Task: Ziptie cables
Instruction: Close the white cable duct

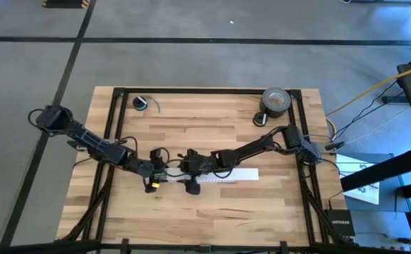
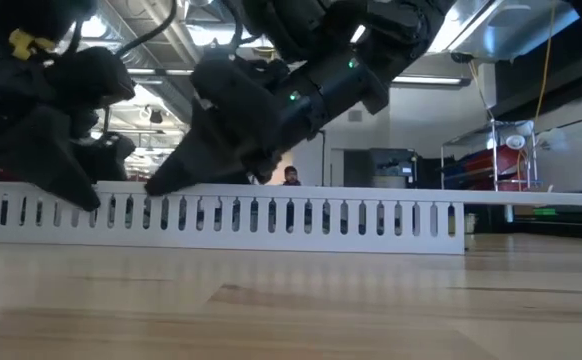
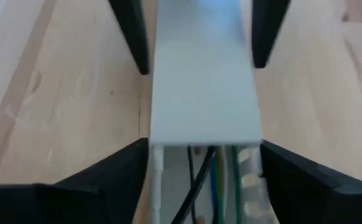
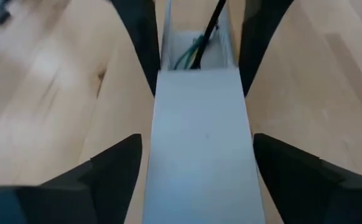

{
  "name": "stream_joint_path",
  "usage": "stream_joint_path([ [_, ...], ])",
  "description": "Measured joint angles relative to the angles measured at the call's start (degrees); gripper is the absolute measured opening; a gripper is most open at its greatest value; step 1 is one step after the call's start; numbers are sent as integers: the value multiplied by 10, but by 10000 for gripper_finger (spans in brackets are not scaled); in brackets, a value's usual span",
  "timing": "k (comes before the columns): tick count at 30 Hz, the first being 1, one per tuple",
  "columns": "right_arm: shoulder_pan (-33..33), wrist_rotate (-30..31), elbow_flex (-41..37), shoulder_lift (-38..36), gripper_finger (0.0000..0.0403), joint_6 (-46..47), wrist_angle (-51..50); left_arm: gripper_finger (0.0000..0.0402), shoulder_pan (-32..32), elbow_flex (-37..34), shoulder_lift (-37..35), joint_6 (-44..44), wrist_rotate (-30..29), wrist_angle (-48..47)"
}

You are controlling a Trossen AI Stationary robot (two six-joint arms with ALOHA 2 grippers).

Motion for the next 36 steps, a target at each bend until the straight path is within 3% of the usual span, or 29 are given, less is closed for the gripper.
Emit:
stream_joint_path([
  [9, -8, 1, -1, -90, 309, -20, -181, 290, -4, 108, -44, -6, 10, -259],
  [15, -7, -10, -1, -111, 310, -33, -203, 290, -47, 108, -107, -46, -39, -328],
  [18, -7, -10, -8, -110, 310, -31, -195, 290, -80, 82, -133, -68, -75, -316],
  [22, -7, -9, -27, -110, 310, -18, -153, 290, -107, 27, -141, -86, -82, -228],
  [27, -7, 3, -58, -110, 310, -13, -102, 290, -107, -26, -133, -74, -114, -131],
  [36, -7, 2, -63, -84, 310, -3, -78, 285, -99, -49, -122, -79, -107, -92],
])
